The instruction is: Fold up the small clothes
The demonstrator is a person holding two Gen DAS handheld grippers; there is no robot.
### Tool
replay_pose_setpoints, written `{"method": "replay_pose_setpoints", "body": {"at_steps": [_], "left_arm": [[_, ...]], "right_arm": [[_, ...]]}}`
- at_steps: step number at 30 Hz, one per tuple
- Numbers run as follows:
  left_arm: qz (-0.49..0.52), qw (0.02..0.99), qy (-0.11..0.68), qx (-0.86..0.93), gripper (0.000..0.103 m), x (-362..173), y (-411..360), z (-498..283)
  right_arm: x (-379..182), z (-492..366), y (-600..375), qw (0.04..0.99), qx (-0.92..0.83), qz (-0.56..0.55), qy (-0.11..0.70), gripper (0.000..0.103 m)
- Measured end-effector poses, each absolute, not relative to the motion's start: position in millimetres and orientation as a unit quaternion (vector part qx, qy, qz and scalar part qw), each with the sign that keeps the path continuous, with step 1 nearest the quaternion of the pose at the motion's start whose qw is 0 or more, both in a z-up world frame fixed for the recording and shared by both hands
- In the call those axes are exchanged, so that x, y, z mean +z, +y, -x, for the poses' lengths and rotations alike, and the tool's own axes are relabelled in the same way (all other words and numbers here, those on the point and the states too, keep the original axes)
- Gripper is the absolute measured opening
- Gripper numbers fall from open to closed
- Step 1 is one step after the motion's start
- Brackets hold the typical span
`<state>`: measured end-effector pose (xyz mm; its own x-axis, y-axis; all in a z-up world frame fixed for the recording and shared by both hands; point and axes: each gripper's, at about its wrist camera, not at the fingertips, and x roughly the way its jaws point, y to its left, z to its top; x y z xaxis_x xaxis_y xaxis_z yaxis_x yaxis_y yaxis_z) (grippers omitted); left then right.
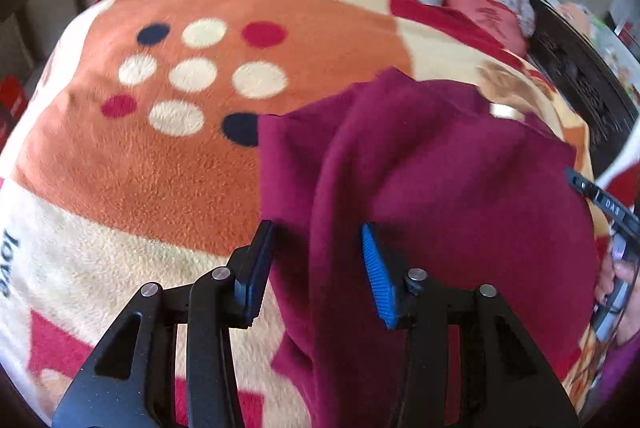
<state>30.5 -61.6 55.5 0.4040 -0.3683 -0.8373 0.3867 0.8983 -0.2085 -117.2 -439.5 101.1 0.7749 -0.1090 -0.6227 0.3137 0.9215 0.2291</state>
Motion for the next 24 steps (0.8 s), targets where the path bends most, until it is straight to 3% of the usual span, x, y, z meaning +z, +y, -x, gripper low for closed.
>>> {"method": "replay_pose_setpoints", "body": {"at_steps": [2,11,24], "left_arm": [[-0.012,0.845,0.489,-0.216,0.055,55,-62,-33],[-0.038,0.853,0.477,-0.208,0.055,62,-60,-20],[-0.034,0.861,0.469,-0.194,0.055,75,-38,-2]], "right_arm": [[99,112,-448,0.928,-0.107,-0.183,0.306,0.037],[137,127,-395,0.942,-0.056,-0.165,0.286,0.037],[152,27,-246,0.929,0.101,-0.098,0.342,0.044]]}}
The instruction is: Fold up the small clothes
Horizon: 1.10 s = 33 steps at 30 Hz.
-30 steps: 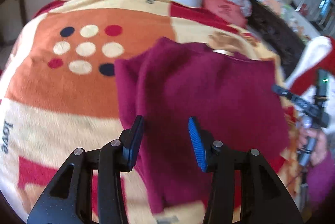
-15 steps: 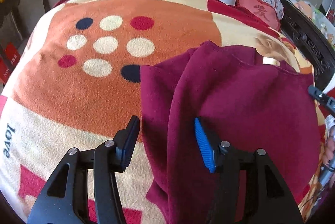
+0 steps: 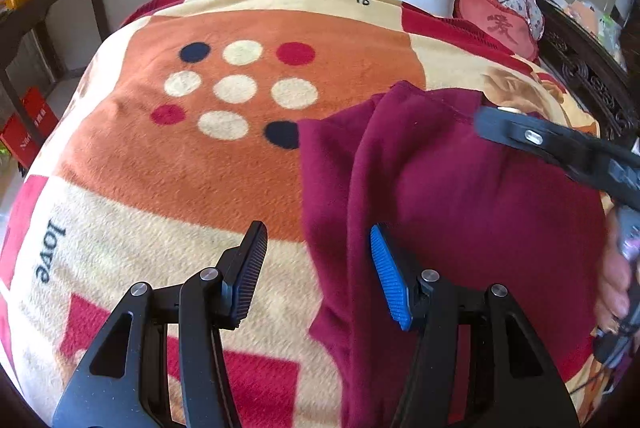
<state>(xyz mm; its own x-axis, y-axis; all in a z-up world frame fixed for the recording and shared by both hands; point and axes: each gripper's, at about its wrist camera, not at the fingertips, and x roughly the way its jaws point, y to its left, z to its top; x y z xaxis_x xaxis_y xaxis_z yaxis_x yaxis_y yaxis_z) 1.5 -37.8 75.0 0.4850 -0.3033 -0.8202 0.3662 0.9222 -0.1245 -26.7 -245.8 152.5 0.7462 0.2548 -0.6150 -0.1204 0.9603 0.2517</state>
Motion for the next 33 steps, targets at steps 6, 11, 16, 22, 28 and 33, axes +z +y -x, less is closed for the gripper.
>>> {"method": "replay_pose_setpoints", "body": {"at_steps": [6,11,16,22,28,33], "left_arm": [[0.007,0.855,0.479,-0.200,0.055,71,-22,6],[0.012,0.852,0.482,-0.204,0.055,67,-23,9],[0.022,0.848,0.487,-0.208,0.055,65,-24,7],[0.031,0.848,0.487,-0.210,0.055,65,-21,7],[0.032,0.846,0.491,-0.203,0.055,62,-21,5],[0.027,0.846,0.493,-0.202,0.055,61,-23,4]], "right_arm": [[141,-10,-226,0.912,0.107,-0.120,0.378,0.045],[131,-30,-211,0.900,0.103,-0.126,0.404,0.054],[123,-44,-193,0.909,0.063,-0.060,0.408,0.032],[140,-39,-189,0.923,0.076,-0.062,0.372,0.009],[121,-57,-179,0.916,0.083,-0.061,0.388,0.009],[137,-32,-182,0.919,0.127,-0.067,0.368,0.049]]}}
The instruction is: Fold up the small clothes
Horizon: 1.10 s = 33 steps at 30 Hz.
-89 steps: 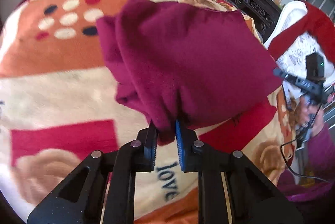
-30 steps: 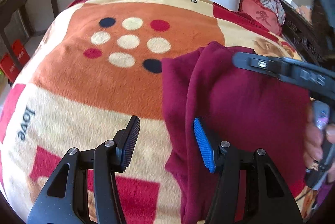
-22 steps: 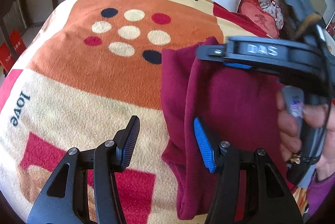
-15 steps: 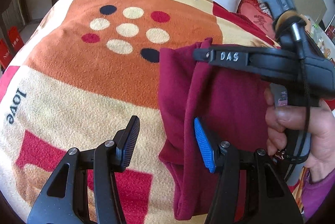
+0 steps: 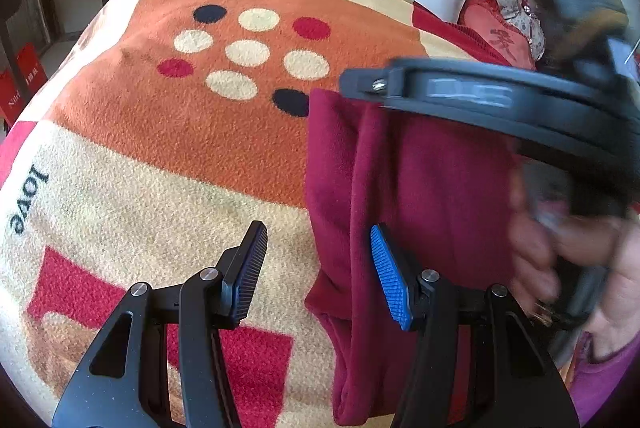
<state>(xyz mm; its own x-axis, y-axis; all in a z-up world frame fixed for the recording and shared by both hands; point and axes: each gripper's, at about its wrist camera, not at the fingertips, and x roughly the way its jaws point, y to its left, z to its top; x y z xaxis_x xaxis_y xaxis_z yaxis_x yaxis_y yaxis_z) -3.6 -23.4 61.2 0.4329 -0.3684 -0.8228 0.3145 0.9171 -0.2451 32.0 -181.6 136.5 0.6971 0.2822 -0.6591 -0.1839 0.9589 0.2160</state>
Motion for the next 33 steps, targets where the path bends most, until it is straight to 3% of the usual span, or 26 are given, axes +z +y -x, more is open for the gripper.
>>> {"method": "replay_pose_setpoints", "body": {"at_steps": [6,11,19,23,24,26,33], "left_arm": [[0.029,0.847,0.492,-0.197,0.055,60,-27,2],[0.029,0.847,0.495,-0.193,0.055,60,-28,1],[0.029,0.842,0.504,-0.190,0.055,66,-28,4],[0.042,0.839,0.502,-0.206,0.055,75,-31,11],[0.043,0.839,0.499,-0.210,0.057,77,-32,12],[0.050,0.839,0.494,-0.223,0.072,80,-36,13],[0.048,0.836,0.494,-0.232,0.072,71,-65,7]], "right_arm": [[149,13,-201,0.943,0.095,-0.045,0.316,0.050],[122,5,-219,0.936,0.023,-0.045,0.349,0.036],[122,12,-239,0.928,0.039,-0.101,0.357,0.036],[129,57,-268,0.938,0.022,-0.118,0.324,0.045],[129,68,-278,0.941,0.005,-0.118,0.316,0.045],[128,92,-305,0.947,-0.038,-0.115,0.296,0.045],[109,129,-410,0.930,-0.144,-0.184,0.284,0.045]]}}
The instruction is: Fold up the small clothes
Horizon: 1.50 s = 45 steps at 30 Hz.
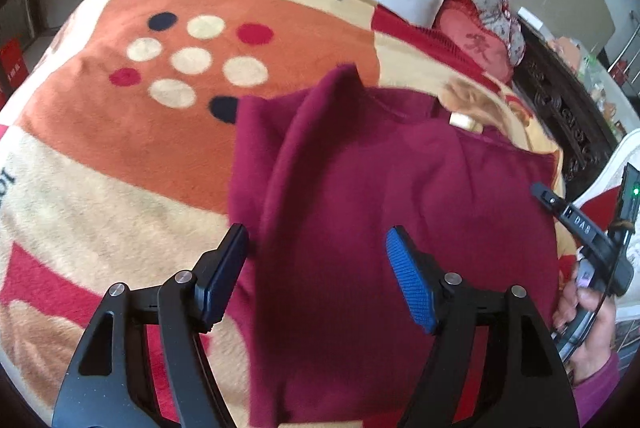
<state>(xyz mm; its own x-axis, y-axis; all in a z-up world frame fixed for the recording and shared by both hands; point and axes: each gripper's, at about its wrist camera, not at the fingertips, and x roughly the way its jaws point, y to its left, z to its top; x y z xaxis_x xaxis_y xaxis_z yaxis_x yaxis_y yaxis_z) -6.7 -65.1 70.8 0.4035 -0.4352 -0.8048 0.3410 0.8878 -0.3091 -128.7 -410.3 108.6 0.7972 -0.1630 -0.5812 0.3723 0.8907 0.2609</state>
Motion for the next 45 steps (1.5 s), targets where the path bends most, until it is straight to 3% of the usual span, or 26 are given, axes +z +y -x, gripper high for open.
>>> {"method": "replay_pose_setpoints", "body": {"at_steps": [3,5,12,21,24,26,29,45], "left_arm": [[0.013,0.837,0.499,-0.223,0.072,58,-79,7],[-0.007,0.844,0.489,-0.222,0.077,54,-86,8],[-0.019,0.845,0.489,-0.217,0.079,51,-88,9],[-0.027,0.852,0.485,-0.196,0.082,46,-95,14],[-0.024,0.849,0.492,-0.189,0.082,47,-94,17],[-0.027,0.848,0.495,-0.190,0.082,48,-95,20],[-0.043,0.847,0.495,-0.189,0.082,52,-93,31],[-0.035,0.866,0.458,-0.195,0.082,84,-71,89]], "right_arm": [[94,131,-437,0.920,-0.131,-0.238,0.282,0.036],[90,132,-442,0.918,-0.122,-0.257,0.277,0.036],[109,161,-411,0.928,-0.121,-0.222,0.273,0.037],[71,193,-363,0.926,-0.135,-0.179,0.305,0.039],[69,191,-360,0.925,-0.130,-0.177,0.308,0.051],[67,189,-358,0.926,-0.116,-0.186,0.309,0.070],[65,184,-346,0.929,-0.120,-0.156,0.314,0.082],[88,214,-311,0.922,-0.108,-0.199,0.314,0.083]]}}
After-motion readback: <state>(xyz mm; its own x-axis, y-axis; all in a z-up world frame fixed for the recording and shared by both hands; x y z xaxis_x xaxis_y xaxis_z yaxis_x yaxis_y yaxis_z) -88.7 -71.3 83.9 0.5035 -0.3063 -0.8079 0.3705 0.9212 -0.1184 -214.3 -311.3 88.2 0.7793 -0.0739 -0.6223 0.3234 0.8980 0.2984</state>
